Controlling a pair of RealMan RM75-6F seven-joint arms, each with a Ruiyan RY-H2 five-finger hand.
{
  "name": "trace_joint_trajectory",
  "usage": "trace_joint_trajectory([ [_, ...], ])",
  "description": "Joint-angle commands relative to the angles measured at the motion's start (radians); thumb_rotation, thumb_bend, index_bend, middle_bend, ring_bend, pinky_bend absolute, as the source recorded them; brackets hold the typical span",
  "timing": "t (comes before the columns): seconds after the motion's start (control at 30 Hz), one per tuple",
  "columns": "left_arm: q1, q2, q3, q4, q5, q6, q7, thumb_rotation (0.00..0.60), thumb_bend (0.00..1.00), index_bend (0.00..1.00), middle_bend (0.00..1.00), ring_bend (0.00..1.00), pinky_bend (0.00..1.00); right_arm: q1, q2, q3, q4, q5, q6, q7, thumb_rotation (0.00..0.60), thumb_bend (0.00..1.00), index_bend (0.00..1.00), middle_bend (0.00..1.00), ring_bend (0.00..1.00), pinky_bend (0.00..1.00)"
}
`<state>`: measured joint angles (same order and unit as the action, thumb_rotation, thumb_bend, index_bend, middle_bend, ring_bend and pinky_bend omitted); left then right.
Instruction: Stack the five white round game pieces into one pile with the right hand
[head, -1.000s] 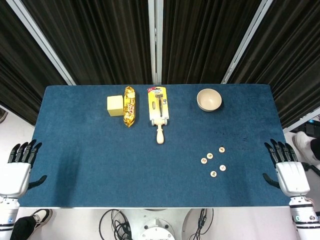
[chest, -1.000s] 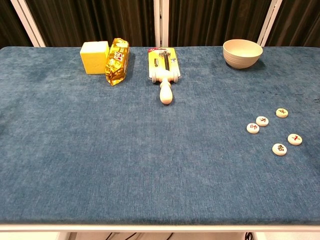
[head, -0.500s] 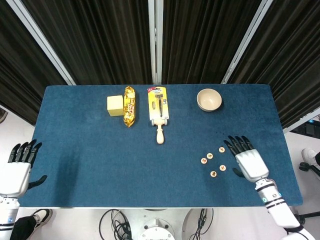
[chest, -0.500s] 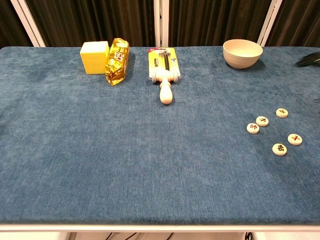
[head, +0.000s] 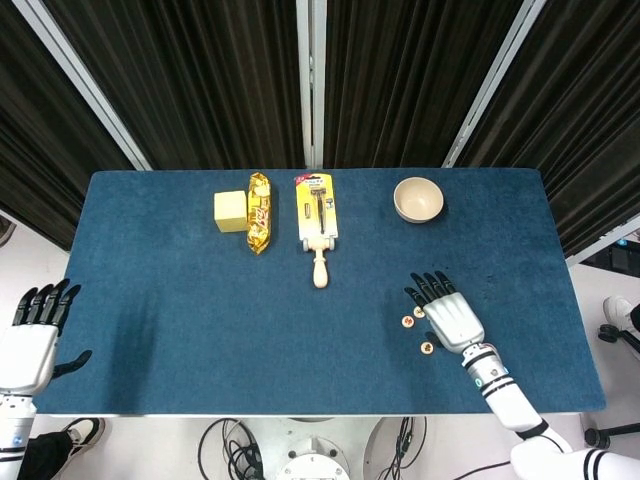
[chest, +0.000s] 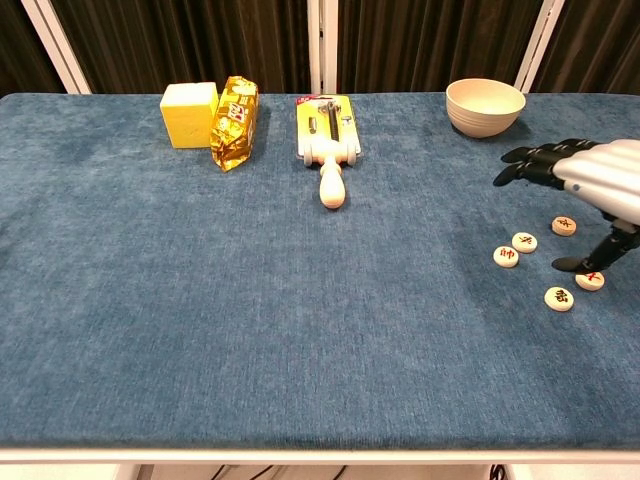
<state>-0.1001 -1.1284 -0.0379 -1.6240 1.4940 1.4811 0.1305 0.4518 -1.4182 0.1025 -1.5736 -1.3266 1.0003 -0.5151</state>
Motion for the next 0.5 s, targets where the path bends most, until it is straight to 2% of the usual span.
trace_joint_trajectory([
  [0.03, 0.0, 0.0, 0.0, 0.0, 0.0, 0.001, 0.0, 0.6, 0.13, 0.08, 0.0, 0.0, 0.0, 0.009, -0.016, -0.005, 0.013, 0.006, -0.002, -0.004, 0.6, 0.17, 0.18, 0.0, 0.0, 0.0],
  [0.3, -0.001, -0.001, 0.0, 0.002, -0.003, -0.004, -0.003, 0.6, 0.13, 0.08, 0.0, 0.0, 0.0, 0.027, -0.057, -0.017, 0.054, 0.014, -0.004, 0.008, 0.6, 0.17, 0.26, 0.0, 0.0, 0.0],
  [0.5, -0.001, -0.001, 0.0, 0.003, -0.005, -0.006, -0.006, 0.6, 0.13, 0.08, 0.0, 0.0, 0.0, 0.039, -0.077, -0.024, 0.079, 0.029, -0.013, 0.013, 0.6, 0.21, 0.33, 0.0, 0.0, 0.0],
])
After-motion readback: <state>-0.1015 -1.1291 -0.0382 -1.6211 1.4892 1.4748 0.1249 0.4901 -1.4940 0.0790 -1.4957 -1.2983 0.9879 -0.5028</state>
